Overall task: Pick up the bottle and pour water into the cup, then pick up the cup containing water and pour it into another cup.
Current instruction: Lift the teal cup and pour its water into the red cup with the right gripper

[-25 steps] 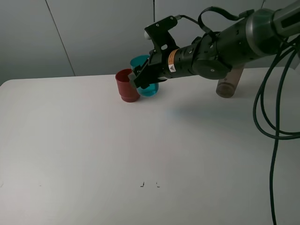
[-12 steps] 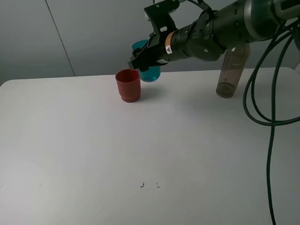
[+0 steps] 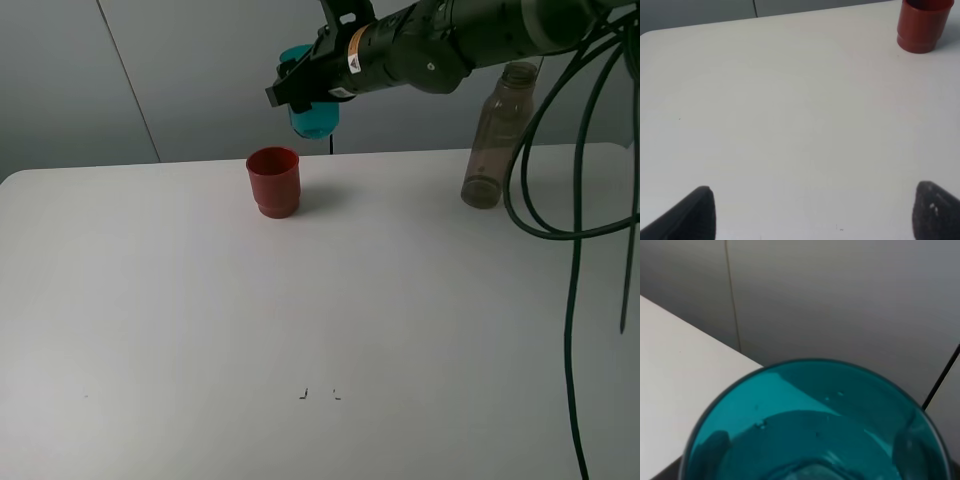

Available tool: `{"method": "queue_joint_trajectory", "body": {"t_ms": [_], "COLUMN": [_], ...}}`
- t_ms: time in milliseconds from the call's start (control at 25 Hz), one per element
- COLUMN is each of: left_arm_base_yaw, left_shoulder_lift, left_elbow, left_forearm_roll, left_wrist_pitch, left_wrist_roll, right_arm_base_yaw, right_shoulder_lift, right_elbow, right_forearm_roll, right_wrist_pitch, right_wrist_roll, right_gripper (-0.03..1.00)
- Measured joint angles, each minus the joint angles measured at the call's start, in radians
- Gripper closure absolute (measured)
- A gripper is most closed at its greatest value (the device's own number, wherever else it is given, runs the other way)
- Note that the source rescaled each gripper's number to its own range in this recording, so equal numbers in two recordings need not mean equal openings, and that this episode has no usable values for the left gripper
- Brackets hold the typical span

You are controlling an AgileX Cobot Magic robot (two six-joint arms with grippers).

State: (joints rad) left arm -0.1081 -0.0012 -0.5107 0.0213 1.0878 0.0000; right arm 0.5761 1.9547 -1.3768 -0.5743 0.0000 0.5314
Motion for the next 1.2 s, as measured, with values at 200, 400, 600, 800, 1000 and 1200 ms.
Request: {"method": "queue_joint_trajectory", "body": {"t_ms": [200, 400, 600, 800, 1000, 1200], "left_arm_base_yaw": [0.000, 0.000, 0.000, 0.000, 0.000, 0.000], "left_shoulder_lift": [0.000, 0.000, 0.000, 0.000, 0.000, 0.000], "left_elbow": [0.000, 0.000, 0.000, 0.000, 0.000, 0.000], "left_forearm_roll": [0.000, 0.000, 0.000, 0.000, 0.000, 0.000], "left_wrist_pitch": [0.000, 0.000, 0.000, 0.000, 0.000, 0.000], "left_wrist_roll": [0.007, 0.007, 0.007, 0.007, 0.007, 0.007], "right_arm_base_yaw": [-0.017, -0.044, -0.060, -0.065, -0.067, -0.067], "right_shoulder_lift": [0.065, 0.145, 0.216, 0.261, 0.276, 0.277], "right_elbow": [-0.069, -0.135, -0.205, -0.249, -0.277, -0.282], "right_forearm_roll": [0.016, 0.018, 0.018, 0.018, 0.014, -0.007], "right_wrist_pitch": [0.017, 0.023, 0.027, 0.030, 0.036, 0.036], "right_wrist_roll": [-0.003, -0.003, -0.020, -0.081, -0.152, -0.228], "right_gripper": [0.85, 0.85, 0.85, 0.85, 0.85, 0.85]}}
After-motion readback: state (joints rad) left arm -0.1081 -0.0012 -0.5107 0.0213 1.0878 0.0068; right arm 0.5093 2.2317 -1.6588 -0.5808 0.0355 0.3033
